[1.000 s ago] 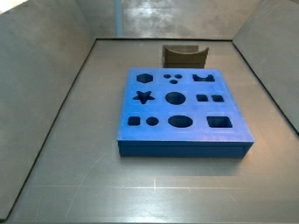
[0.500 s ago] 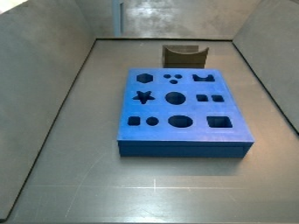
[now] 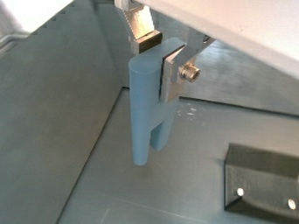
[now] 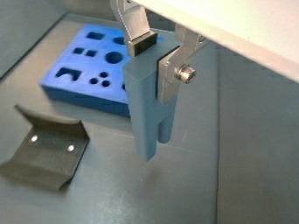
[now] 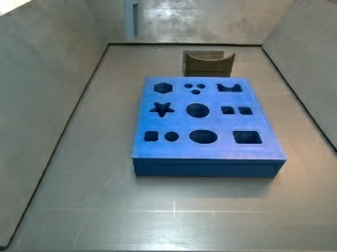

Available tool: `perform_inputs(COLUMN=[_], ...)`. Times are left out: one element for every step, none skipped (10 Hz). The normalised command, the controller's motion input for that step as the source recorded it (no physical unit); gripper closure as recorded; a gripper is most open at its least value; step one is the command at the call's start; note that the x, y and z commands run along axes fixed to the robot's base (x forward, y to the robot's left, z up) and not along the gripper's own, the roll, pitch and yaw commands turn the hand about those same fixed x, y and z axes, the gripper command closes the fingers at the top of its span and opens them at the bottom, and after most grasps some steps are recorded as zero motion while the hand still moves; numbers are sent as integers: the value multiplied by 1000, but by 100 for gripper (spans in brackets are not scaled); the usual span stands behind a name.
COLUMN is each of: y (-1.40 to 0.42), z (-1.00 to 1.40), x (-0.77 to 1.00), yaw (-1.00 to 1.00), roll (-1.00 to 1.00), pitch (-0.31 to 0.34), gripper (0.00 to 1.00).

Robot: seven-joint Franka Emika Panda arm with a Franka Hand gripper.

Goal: Pick up the square-circle object. Move up. Rotate the square-circle object. Place the square-circle object on the fixture. Regrasp the square-circle object. Move to above the board. Insert the square-circle object.
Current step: Rotate the square-circle object.

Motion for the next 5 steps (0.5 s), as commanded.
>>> perform_inputs(y=[4,5,5,5,6], z=[1,1,1,1,1], x=[-2,-2,-2,-2,-2], yaw=[-1000,-1000,-1000,-1000,-1000], roll=[-2,-2,-2,-2,-2], pitch=[2,2,3,3,3], gripper=[100,100,100,100,100])
